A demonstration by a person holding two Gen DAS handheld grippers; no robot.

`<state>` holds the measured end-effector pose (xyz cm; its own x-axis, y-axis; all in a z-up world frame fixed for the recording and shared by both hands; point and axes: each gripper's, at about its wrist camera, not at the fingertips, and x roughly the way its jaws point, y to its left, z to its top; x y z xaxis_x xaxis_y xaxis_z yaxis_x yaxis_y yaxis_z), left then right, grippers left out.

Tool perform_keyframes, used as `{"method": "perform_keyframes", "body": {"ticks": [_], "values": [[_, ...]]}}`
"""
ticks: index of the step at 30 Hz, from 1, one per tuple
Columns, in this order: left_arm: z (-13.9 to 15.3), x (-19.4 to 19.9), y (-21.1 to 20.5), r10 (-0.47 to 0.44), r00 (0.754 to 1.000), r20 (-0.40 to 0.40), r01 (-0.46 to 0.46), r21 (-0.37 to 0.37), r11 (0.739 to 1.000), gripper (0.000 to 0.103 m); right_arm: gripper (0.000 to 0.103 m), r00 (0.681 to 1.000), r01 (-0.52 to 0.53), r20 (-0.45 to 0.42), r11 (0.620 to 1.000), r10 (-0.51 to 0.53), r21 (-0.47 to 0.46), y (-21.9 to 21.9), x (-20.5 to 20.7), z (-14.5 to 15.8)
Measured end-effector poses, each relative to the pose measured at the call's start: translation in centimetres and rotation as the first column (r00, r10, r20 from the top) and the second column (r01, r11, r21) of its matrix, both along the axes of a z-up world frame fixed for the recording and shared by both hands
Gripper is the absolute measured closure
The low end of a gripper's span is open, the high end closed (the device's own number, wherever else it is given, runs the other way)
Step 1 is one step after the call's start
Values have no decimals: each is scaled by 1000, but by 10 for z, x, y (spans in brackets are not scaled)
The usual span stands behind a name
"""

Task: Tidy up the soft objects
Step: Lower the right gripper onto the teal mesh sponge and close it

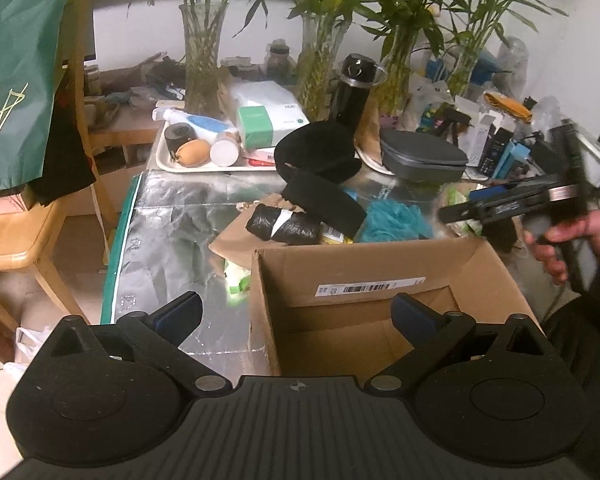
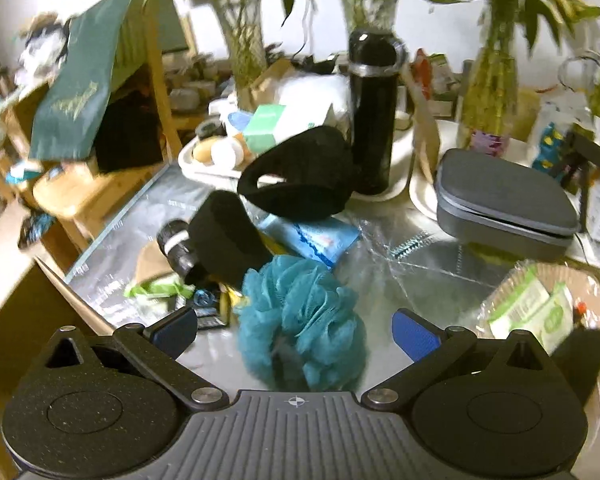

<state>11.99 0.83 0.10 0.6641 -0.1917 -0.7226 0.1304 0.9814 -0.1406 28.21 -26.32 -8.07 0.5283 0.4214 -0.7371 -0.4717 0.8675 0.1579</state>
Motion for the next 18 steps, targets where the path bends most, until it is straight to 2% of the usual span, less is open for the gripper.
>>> {"method": "perform_keyframes", "body": {"ticks": [4,10,18], "values": [[-2,0,1,-10,1000,5,10,-22,1000,0,0,1000,-2,-30,1000,2,-7,3,22,-21],[-8,2,3,-19,1000,-2,19,-25,999,0,1,996,17,-84,997,-11,72,1,49,-49],[-9,8,12,-7,1000,-11,7,-84,996,0,28,984,37,-180,989,-11,143,7,65,-82]]}}
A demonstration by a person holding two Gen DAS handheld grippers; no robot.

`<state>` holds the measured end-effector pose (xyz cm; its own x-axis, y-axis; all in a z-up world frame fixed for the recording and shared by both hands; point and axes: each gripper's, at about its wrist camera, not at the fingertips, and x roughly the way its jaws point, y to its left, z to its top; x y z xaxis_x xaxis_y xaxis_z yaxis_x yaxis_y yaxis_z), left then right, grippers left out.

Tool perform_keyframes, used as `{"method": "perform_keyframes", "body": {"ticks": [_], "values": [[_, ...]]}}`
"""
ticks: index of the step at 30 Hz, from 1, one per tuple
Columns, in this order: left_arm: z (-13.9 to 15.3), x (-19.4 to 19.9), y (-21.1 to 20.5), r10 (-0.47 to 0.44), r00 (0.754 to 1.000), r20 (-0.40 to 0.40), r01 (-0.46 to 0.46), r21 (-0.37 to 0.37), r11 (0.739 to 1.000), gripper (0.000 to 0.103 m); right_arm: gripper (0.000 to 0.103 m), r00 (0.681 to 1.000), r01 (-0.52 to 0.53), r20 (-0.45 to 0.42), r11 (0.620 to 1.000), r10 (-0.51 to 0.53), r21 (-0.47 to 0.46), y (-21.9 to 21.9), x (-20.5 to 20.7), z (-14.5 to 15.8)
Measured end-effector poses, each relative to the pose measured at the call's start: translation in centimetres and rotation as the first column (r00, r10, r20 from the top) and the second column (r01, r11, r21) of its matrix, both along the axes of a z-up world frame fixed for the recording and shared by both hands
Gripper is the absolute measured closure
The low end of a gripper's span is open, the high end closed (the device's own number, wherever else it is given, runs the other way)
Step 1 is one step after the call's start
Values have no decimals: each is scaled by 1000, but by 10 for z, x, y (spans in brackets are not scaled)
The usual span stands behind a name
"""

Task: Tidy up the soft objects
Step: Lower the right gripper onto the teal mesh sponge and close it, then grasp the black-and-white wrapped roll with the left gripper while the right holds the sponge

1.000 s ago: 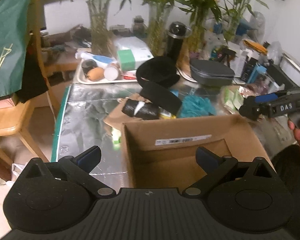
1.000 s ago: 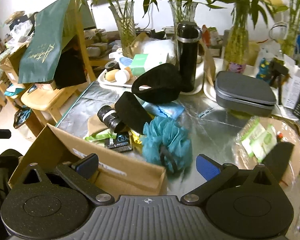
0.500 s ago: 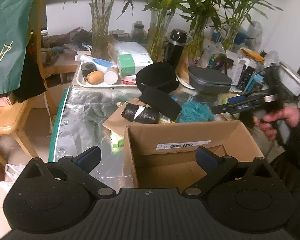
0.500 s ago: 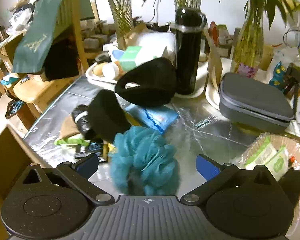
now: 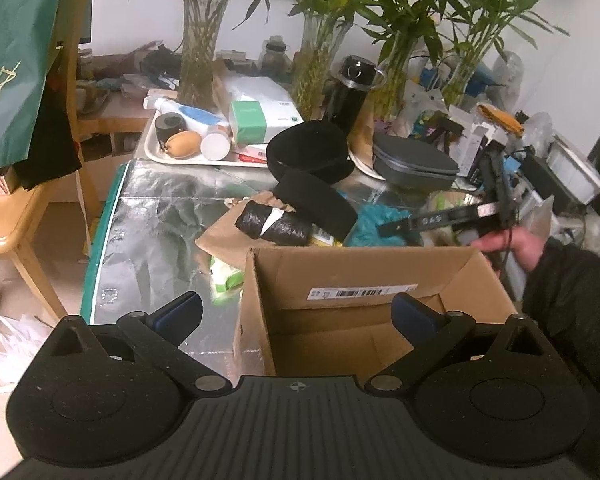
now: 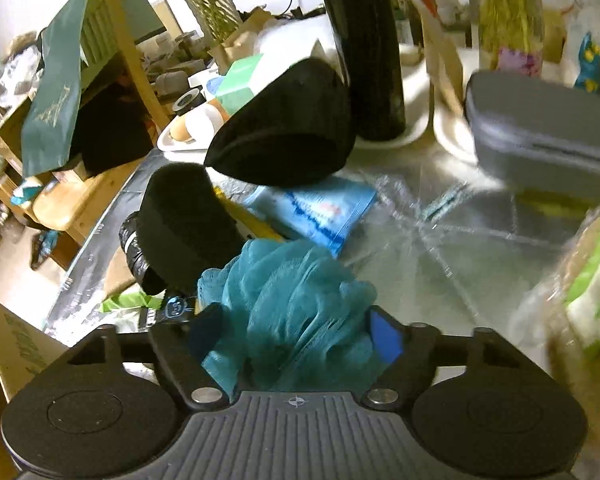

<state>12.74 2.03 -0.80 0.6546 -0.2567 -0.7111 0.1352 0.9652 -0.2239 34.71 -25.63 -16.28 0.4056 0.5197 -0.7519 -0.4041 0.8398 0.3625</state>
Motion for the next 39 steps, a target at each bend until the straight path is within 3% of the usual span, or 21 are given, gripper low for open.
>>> {"method": "perform_keyframes", "body": {"ticks": [3,5,8,16,27,35,39], "values": [[3,3,3,0,1000,17,0,-6,1000,0,44,1000,-2,-4,1000,2,7,1,-3,-1],[5,6,4,4,1000,23,-4,-6,1000,0,62,1000,-4,6,1000,4,-1,0,-6,2],[8,12,6,16,1000,24,-15,-13,1000,0,71,1000,10,16,1000,-10,-1,-4,-9,5],[15,20,6,8,998,70,-8,11,1000,0,76,993,63,101,998,-63,2,-17,-28,26],[13,50,2,-76,994,75,73,42,996,0,78,956,158,245,987,-159,21,-36,-51,68],[5,92,1,-117,993,22,115,64,991,0,79,928,190,326,982,-181,5,-48,-73,104],[-6,124,-3,-152,986,-62,157,95,983,0,79,925,179,338,984,-172,9,-55,-88,112]]}}
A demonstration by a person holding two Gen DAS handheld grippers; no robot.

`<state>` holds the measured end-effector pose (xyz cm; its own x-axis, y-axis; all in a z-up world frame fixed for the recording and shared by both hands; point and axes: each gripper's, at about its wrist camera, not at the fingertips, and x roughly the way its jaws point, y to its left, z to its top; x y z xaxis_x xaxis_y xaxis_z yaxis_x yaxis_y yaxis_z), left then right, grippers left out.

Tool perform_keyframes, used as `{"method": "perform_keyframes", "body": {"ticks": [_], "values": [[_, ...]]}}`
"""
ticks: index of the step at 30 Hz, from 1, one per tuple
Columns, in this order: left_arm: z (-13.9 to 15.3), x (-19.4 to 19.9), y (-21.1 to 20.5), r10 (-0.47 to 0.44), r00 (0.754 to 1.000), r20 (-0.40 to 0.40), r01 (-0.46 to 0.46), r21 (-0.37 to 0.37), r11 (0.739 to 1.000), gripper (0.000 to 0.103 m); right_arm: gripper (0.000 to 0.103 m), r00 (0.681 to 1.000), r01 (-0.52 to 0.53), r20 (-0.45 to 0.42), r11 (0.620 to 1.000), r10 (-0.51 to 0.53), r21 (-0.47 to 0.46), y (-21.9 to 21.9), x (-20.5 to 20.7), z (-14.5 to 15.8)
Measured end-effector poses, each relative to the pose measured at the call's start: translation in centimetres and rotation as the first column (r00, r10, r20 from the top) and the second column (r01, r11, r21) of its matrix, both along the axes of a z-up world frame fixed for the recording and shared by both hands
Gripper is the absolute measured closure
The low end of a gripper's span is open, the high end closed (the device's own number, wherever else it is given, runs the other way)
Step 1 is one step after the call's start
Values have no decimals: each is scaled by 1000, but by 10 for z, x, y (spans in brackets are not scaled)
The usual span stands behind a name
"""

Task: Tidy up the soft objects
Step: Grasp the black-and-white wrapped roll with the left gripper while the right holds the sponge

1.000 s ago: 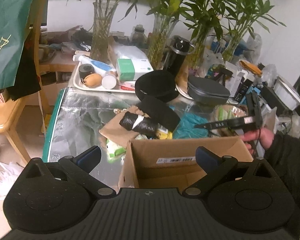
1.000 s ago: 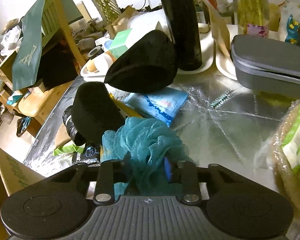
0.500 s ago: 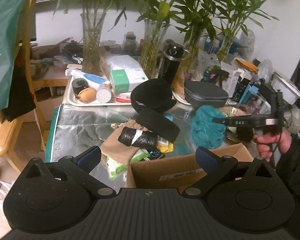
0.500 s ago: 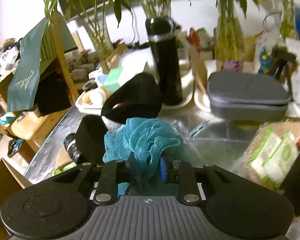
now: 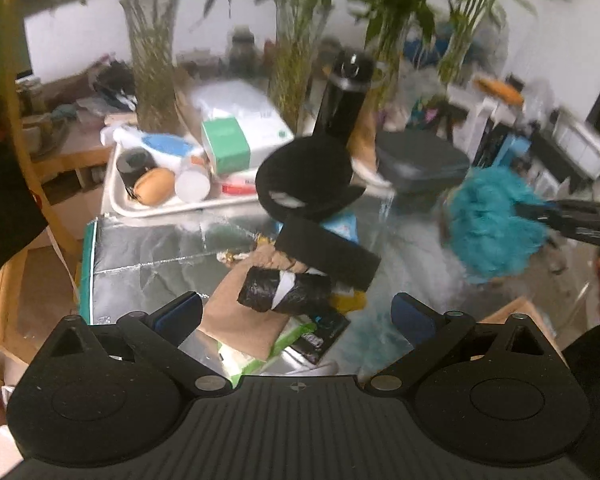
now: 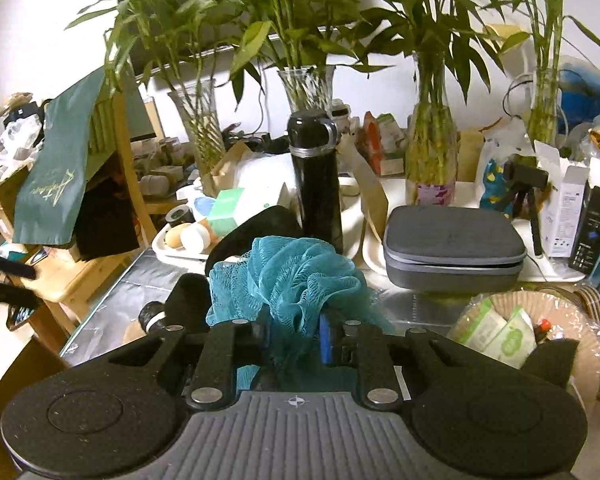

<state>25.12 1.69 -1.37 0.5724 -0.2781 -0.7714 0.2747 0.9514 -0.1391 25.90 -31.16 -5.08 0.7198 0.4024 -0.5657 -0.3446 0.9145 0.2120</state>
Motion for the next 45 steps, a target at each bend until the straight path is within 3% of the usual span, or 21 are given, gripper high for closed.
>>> {"method": "perform_keyframes", "body": {"ticks": [5,8,20,22,25,33,34,35,39,45], "values": [[-21,40,-4,-45,992,-115,47,16,999,0,79,1000,4,9,1000,-4,12,-8,-15,7],[-39,64,-8,-122,965,-232,126,2,992,0,79,1000,4,12,1000,-4,18,-11,-22,11],[-94,117,-30,-188,891,-413,214,18,977,0,79,1000,0,11,999,0,45,-19,-40,12],[-102,121,-37,-200,871,-449,245,43,969,0,79,1000,1,8,999,-1,47,-20,-42,11],[-111,127,-45,-204,860,-468,263,64,963,0,79,1000,4,2,999,-4,52,-23,-43,10],[-127,139,-46,-113,875,-471,194,127,973,0,79,1000,4,6,998,-4,59,-25,-48,10],[-127,141,-45,-105,878,-467,184,126,975,4,79,1000,3,8,998,-3,61,-25,-49,10],[-126,141,-43,-108,878,-466,179,110,978,17,79,1000,2,9,998,-3,63,-25,-49,10],[-124,140,-40,-101,880,-463,169,107,980,19,79,1000,-4,20,998,2,62,-25,-52,12],[-111,129,-37,-92,907,-410,159,131,979,22,79,1000,0,29,998,-2,65,-26,-57,18]]}}
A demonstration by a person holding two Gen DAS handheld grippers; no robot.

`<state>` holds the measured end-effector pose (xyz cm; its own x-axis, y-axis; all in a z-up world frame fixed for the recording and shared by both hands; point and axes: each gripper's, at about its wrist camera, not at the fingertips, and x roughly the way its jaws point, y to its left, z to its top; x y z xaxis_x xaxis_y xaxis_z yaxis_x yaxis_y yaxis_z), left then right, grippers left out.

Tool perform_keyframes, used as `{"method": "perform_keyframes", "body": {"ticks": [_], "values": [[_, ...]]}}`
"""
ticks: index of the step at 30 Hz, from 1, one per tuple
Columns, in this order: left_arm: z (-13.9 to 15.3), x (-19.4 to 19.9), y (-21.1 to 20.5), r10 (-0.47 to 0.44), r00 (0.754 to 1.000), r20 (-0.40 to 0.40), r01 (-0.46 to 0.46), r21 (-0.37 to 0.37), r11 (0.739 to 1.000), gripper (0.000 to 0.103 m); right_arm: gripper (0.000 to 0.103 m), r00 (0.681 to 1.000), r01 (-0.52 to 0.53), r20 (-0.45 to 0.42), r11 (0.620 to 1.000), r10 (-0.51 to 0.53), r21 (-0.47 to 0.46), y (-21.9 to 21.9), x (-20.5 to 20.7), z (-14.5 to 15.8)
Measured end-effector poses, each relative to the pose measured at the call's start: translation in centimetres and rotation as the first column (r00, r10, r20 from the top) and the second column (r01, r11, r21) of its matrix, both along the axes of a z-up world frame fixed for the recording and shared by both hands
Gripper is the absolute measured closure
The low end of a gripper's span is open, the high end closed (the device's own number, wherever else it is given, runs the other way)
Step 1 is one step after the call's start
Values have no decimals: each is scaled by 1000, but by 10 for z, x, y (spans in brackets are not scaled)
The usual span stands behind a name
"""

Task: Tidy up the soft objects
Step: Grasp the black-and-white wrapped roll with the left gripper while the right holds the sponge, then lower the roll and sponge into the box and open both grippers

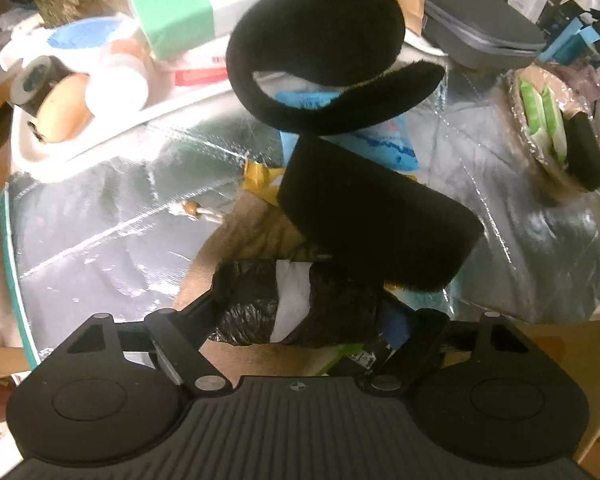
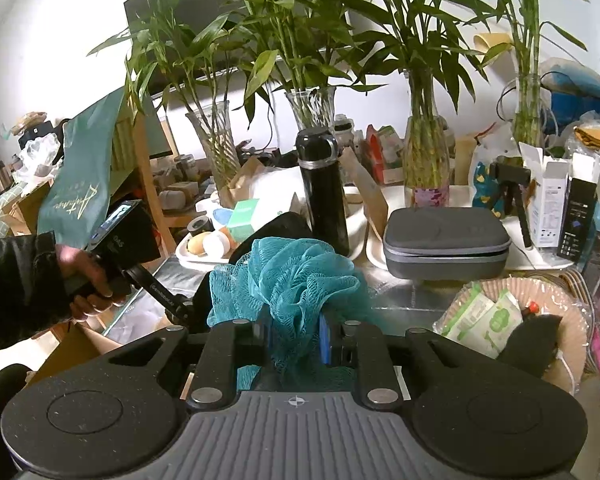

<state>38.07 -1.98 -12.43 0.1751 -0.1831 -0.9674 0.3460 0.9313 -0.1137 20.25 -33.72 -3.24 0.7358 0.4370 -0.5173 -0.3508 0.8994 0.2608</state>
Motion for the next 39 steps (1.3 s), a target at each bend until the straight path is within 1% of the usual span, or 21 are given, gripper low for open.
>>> {"method": "perform_keyframes", "body": {"ticks": [6,14,20,23,28,31,35,39], "values": [[26,-17,12,33,996,84,-32,-15,999,22,79,1000,-9,9,1000,9,2,3,-9,9],[69,-51,31,80,978,192,-68,-70,995,22,79,999,-32,31,999,31,19,10,-24,22],[102,-86,34,87,958,272,-59,-111,992,22,79,997,-65,51,997,62,46,18,-38,35],[120,-105,31,78,948,310,-40,-127,991,22,79,994,-86,72,995,83,48,23,-49,44],[145,-138,20,45,932,360,5,-136,991,22,79,986,-149,82,985,143,83,31,-61,53],[152,-156,14,23,925,380,29,-129,991,22,79,981,-182,83,980,175,75,40,-70,53],[154,-179,5,-6,923,384,61,-131,989,22,79,977,-210,61,974,206,83,52,-78,49],[146,-197,-7,-57,922,383,97,-88,991,22,79,976,-218,32,973,216,79,64,-85,42]]}}
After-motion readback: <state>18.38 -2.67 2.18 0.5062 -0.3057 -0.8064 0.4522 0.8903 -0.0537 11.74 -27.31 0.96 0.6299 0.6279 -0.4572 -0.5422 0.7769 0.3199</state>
